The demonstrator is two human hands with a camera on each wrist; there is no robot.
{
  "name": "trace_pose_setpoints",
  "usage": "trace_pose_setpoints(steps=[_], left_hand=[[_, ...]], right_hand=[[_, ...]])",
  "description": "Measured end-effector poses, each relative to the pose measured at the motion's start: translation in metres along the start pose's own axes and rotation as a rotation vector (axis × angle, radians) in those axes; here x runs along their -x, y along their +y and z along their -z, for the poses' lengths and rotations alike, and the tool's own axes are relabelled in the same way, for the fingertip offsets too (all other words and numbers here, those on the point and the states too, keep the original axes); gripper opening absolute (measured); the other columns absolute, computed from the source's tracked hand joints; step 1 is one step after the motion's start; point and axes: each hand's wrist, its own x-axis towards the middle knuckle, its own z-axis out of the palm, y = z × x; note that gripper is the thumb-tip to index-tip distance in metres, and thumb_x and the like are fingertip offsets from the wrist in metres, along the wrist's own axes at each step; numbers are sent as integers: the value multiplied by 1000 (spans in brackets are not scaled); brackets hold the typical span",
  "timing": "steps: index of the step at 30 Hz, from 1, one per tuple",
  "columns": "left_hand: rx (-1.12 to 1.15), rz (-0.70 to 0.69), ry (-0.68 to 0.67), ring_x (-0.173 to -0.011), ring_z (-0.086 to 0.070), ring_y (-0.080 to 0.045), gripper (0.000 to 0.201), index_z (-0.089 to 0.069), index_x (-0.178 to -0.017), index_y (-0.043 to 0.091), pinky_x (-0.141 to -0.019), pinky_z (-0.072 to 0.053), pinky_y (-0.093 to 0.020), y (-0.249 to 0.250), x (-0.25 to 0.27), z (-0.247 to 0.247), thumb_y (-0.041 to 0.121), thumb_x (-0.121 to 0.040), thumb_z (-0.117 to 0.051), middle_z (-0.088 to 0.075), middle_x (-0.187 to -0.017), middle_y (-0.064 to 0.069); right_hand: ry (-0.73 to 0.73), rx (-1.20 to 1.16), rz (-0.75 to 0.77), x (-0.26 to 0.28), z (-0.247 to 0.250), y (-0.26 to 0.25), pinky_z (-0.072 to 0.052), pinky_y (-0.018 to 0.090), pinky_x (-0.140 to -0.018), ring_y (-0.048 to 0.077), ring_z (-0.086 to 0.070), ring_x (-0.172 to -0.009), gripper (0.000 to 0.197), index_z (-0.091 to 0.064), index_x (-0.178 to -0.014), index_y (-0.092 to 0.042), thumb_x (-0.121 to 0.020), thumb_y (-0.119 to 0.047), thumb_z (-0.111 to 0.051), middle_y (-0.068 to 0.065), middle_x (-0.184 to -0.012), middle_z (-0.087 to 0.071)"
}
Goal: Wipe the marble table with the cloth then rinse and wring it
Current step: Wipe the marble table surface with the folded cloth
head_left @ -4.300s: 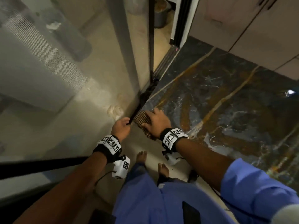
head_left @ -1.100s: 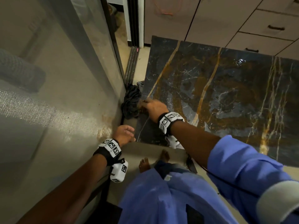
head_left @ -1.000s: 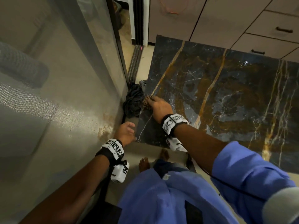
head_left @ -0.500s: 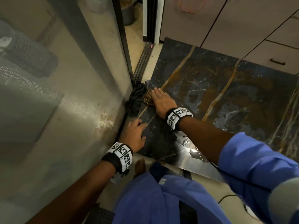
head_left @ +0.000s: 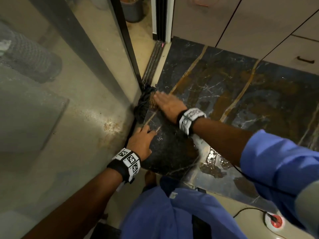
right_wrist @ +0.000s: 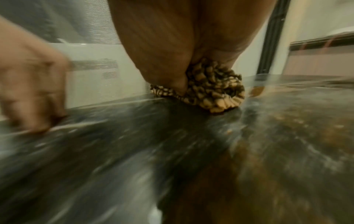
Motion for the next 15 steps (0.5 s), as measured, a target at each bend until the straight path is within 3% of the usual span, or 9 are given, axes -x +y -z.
trace_pose_setpoints(steps=[5, 9, 13, 15], left_hand=[[-41, 9, -67, -120, -40, -29, 74, -41, -136, 25, -93, -49, -44, 1, -10, 11, 20, -72, -78, -34, -136, -2], [-46, 28, -34, -119, -42, -28, 77, -41, -137, 23, -94, -48, -44, 0, -21, 20, 26, -70, -81, -35, -137, -2], [-70, -16, 7, -125, -39, -29, 85, -36, -141, 23, -98, -45, -45, 3, -28, 23, 22, -69, -81, -28, -144, -2], [-111, -64, -22, -134, -29, -31, 91, -30, -145, 22, -105, -40, -45, 6, -30, 22, 18, -70, -80, -20, -152, -4]], right_hand=[[-43, -72, -185, -29, 36, 23, -16, 41, -119, 31, -13, -148, 70, -4, -154, -7, -95, -2, -40, 14, -162, -2], [-45, -9, -62, -4, 14, -4, -23, 45, -117, 32, -19, -146, 63, -8, -154, -7, -98, -4, -35, 15, -161, -6], [-101, 63, 118, 35, -5, -1, -14, 37, -119, 28, -14, -148, 59, -5, -154, -10, -102, -11, -32, 13, -162, -5], [-81, 34, 93, 38, 4, 21, -10, 36, -119, 26, -11, -149, 63, -4, -155, -13, -100, -10, -35, 10, -162, -3]])
